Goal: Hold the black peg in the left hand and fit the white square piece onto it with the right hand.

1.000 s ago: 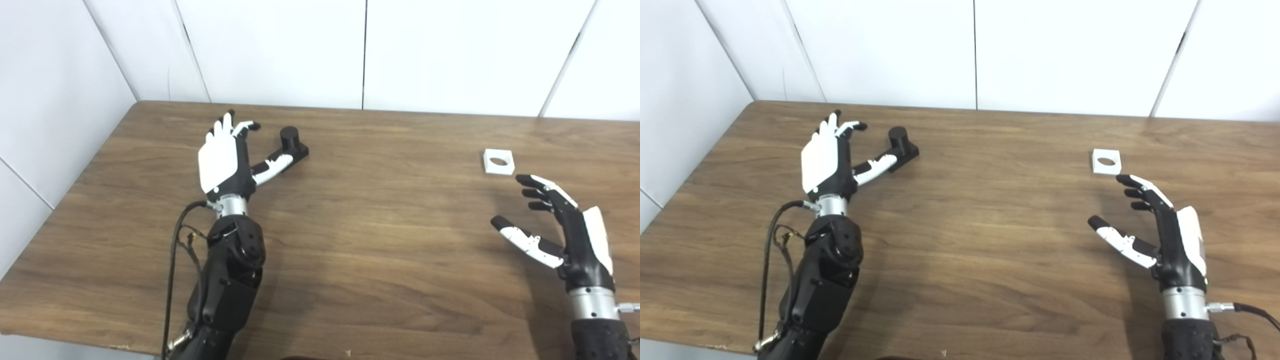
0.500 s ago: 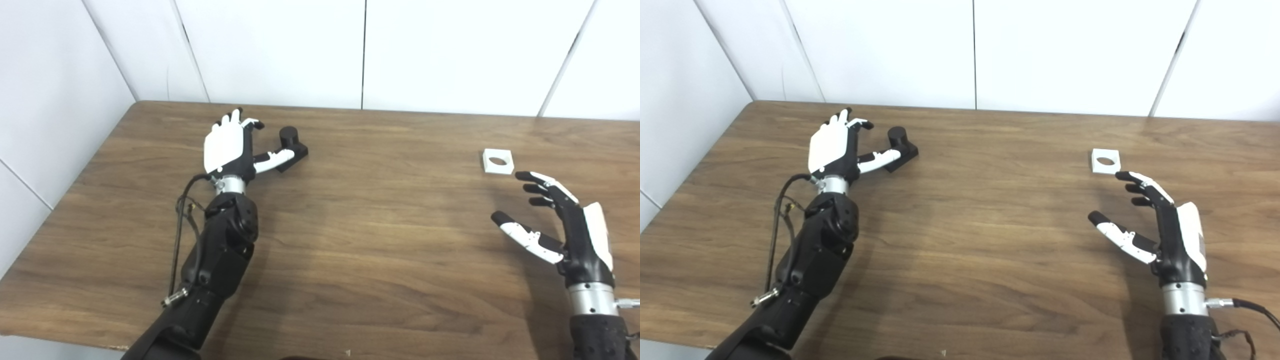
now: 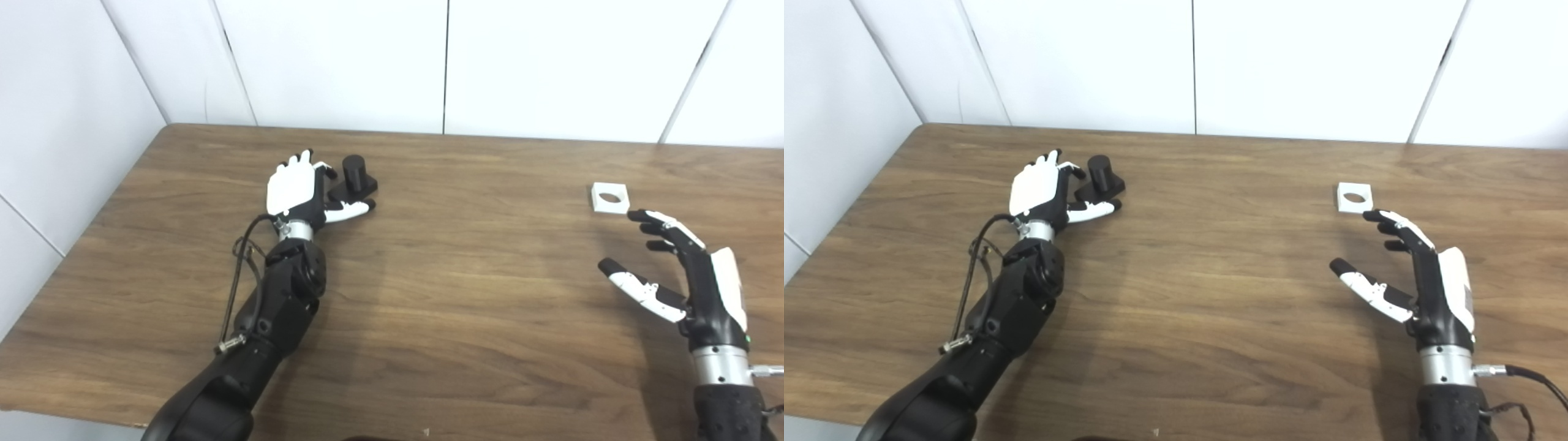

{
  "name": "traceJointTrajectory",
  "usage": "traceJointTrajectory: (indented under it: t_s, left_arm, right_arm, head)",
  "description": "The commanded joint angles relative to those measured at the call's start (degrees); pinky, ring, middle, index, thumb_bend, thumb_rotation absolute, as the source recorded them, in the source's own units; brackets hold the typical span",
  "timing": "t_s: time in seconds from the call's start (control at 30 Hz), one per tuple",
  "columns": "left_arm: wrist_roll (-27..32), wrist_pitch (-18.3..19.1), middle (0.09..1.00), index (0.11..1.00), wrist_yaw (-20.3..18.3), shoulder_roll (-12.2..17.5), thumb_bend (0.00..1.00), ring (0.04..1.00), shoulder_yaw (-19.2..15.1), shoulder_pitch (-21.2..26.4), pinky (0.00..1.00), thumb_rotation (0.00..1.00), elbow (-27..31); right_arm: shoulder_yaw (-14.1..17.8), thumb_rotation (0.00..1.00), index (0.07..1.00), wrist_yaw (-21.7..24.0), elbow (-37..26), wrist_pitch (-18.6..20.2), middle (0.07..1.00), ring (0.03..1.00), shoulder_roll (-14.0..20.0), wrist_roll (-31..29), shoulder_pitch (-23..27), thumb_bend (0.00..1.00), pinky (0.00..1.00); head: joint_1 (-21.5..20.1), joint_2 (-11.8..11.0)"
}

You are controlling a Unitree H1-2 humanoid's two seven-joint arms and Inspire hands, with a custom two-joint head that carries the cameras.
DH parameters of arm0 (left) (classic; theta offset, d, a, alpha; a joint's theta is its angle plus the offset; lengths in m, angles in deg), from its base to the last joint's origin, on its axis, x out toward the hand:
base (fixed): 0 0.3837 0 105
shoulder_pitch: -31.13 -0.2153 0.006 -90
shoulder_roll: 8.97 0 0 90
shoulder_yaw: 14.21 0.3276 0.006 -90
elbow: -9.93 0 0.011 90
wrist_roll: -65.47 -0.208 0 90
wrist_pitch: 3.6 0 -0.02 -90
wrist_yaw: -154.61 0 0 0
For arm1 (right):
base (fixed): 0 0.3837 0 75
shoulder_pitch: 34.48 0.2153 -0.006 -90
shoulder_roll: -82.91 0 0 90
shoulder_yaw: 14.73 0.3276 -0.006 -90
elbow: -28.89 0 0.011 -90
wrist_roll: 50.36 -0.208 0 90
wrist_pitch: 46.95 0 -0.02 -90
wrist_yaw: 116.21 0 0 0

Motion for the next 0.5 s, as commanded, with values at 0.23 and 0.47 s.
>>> traceJointTrajectory:
  t_s: [0.23, 0.47]
  left_arm:
    - [1.82, -2.05, 1.0, 0.71, 1.97, 0.53, 0.95, 1.0, 0.88, 2.95, 1.0, 0.6, -2.61]
    - [3.87, -4.49, 1.0, 0.693, 3.9, 0.34, 0.89, 1.0, 0.92, 3.48, 1.0, 0.54, -4.4]
  right_arm:
    - [0.16, 0.5, 0.747, -1.72, -1.21, -2.42, 0.819, 0.78, -0.77, 0.24, 1.09, 0.65, 0.7]
    - [0.15, 0.49, 0.742, -2.61, -1.2, -2.55, 0.817, 0.774, -1.06, 0.3, 0.86, 0.66, 0.69]
  head:
    - [-0.4, 0.27]
    - [-1.04, 0.49]
